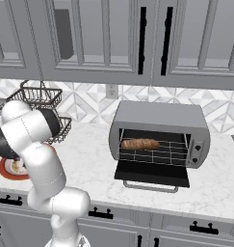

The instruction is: Pick up the kebab skewer and baguette bread, and place them inside the toaster oven. Close the toaster oven door and start by setting the timer.

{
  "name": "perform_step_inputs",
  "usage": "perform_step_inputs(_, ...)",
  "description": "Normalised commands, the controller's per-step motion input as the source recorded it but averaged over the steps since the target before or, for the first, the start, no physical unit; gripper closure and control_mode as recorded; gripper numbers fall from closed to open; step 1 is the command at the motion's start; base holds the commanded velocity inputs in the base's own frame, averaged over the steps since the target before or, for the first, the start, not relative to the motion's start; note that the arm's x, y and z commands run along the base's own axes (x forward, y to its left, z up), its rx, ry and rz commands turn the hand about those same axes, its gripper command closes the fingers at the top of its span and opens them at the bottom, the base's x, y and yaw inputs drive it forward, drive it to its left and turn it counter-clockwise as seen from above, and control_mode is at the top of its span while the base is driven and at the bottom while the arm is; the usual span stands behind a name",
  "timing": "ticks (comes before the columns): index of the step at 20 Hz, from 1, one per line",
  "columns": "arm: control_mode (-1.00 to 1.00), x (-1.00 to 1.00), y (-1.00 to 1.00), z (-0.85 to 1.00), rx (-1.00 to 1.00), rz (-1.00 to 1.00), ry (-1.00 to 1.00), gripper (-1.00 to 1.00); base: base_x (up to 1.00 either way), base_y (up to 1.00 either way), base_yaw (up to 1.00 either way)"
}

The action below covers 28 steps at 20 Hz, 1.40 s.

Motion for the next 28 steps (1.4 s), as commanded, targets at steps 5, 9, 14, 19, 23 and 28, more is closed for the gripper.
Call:
perform_step_inputs(5,-1.0,0.02,0.0,-0.22,0.0,0.0,0.0,-1.0,0.0,0.0,0.0)
perform_step_inputs(9,-1.0,0.0,0.0,-0.22,-0.01,0.0,0.0,-1.0,0.0,0.0,0.0)
perform_step_inputs(14,-1.0,0.0,0.0,-0.03,0.0,0.0,0.0,1.0,0.0,0.0,0.0)
perform_step_inputs(19,-1.0,0.0,0.0,0.0,0.0,0.0,0.0,1.0,0.0,0.0,0.0)
perform_step_inputs(23,-1.0,0.0,0.0,0.07,0.0,0.0,0.01,1.0,0.0,0.0,0.0)
perform_step_inputs(28,-1.0,-0.14,-0.12,0.57,0.02,0.0,0.0,1.0,0.0,0.0,0.0)
